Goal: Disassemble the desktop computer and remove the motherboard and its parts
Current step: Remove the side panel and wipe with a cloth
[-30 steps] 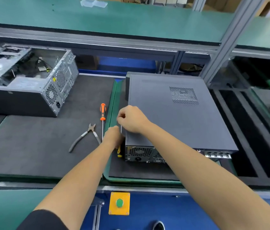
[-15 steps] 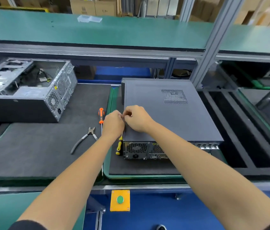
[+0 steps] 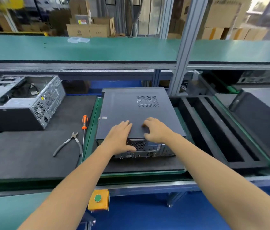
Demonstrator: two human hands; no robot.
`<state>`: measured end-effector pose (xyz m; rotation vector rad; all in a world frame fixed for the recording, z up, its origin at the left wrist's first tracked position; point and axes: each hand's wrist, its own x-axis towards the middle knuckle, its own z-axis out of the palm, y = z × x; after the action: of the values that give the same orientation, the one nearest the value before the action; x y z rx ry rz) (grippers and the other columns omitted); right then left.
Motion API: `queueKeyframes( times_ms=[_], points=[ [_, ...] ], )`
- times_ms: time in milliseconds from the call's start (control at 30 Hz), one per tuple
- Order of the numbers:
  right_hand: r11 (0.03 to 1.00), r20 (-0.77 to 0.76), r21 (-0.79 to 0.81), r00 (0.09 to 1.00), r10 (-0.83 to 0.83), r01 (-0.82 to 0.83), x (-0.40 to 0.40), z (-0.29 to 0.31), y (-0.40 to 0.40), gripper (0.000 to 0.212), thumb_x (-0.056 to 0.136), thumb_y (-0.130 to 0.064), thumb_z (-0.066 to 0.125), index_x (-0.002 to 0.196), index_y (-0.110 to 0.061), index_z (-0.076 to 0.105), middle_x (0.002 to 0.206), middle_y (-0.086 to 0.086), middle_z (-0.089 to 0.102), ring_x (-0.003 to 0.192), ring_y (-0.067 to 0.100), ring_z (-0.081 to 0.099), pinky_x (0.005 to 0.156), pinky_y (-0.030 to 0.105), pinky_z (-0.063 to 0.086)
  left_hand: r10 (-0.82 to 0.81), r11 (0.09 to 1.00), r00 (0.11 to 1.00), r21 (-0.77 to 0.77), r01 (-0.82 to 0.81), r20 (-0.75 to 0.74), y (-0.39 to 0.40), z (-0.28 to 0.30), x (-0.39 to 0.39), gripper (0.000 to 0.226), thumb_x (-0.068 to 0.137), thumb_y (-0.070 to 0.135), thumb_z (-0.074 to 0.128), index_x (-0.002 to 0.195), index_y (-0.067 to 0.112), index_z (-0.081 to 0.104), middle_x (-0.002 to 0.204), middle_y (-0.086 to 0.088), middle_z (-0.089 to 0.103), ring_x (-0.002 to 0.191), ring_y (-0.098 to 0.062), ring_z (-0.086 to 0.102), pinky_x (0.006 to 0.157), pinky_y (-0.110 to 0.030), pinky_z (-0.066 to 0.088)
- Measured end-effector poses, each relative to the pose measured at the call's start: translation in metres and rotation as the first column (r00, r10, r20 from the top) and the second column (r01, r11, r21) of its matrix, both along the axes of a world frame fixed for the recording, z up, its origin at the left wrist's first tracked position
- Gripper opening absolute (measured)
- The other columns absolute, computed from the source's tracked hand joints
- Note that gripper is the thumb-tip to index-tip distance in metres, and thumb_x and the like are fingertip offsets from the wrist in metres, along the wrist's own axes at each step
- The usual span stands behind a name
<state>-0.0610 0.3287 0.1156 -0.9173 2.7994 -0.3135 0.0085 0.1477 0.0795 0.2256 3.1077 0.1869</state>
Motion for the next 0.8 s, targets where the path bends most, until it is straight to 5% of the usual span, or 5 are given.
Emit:
queueKeyframes(
  times_ms=[100,167,333,600,800],
  points=[
    [0.990,-0.051,0.103,0.994,0.098,-0.092,0.008,-0.015,0.015,0.085,0.079,-0.043,0.068,0.147,-0.009,0.029,0.152,0.010,0.025,0.139,0.030,0.026,0.109,0.043,0.029,0.033,0.992,0.999,-0.124,-0.036,-0.029,0.004,-0.011,0.002,0.105,0.083,0.046,0.069,0.152,0.001,0.004,0.161,-0.016,0.004,0.148,-0.029,0.006,0.120,-0.036,0.009],
    [0.978,-0.151,0.195,0.983,0.107,-0.076,0.010,-0.025,0.019,0.096,0.081,-0.041,0.069,0.152,-0.007,0.013,0.158,0.013,0.013,0.145,0.031,0.014,0.114,0.044,0.023,0.077,0.980,0.996,-0.180,-0.085,-0.051,0.007,-0.014,0.003,0.100,0.087,0.040,0.066,0.151,-0.003,0.002,0.160,-0.020,0.004,0.148,-0.031,0.005,0.120,-0.038,0.009],
    [0.967,-0.339,0.256,0.935,0.105,-0.015,0.014,-0.037,0.020,0.085,0.090,-0.019,0.063,0.151,-0.002,0.008,0.158,0.020,0.012,0.146,0.034,0.014,0.115,0.041,0.024,0.134,0.960,0.990,-0.243,-0.138,-0.034,0.006,-0.015,0.004,0.103,0.087,0.047,0.062,0.151,-0.002,-0.002,0.160,-0.020,0.001,0.149,-0.032,0.003,0.120,-0.040,0.011],
    [0.955,-0.367,0.295,0.924,0.112,0.002,0.017,-0.042,0.012,0.097,0.081,-0.032,0.072,0.150,0.002,0.012,0.155,0.023,0.019,0.143,0.036,0.022,0.115,0.041,0.028,0.107,0.963,0.989,-0.236,-0.130,-0.106,0.000,-0.018,0.003,0.102,0.084,0.053,0.065,0.151,-0.002,0.009,0.159,-0.019,0.014,0.147,-0.031,0.013,0.119,-0.039,0.016],
    [0.953,-0.375,0.302,0.917,0.134,-0.016,0.020,-0.044,0.014,0.098,0.080,-0.036,0.072,0.150,0.003,0.015,0.155,0.024,0.021,0.143,0.036,0.023,0.114,0.040,0.029,0.105,0.942,0.987,-0.307,-0.137,-0.119,0.004,-0.018,0.008,0.092,0.085,0.035,0.062,0.151,-0.002,0.010,0.158,-0.020,0.016,0.147,-0.032,0.015,0.118,-0.039,0.020]
  ],
)
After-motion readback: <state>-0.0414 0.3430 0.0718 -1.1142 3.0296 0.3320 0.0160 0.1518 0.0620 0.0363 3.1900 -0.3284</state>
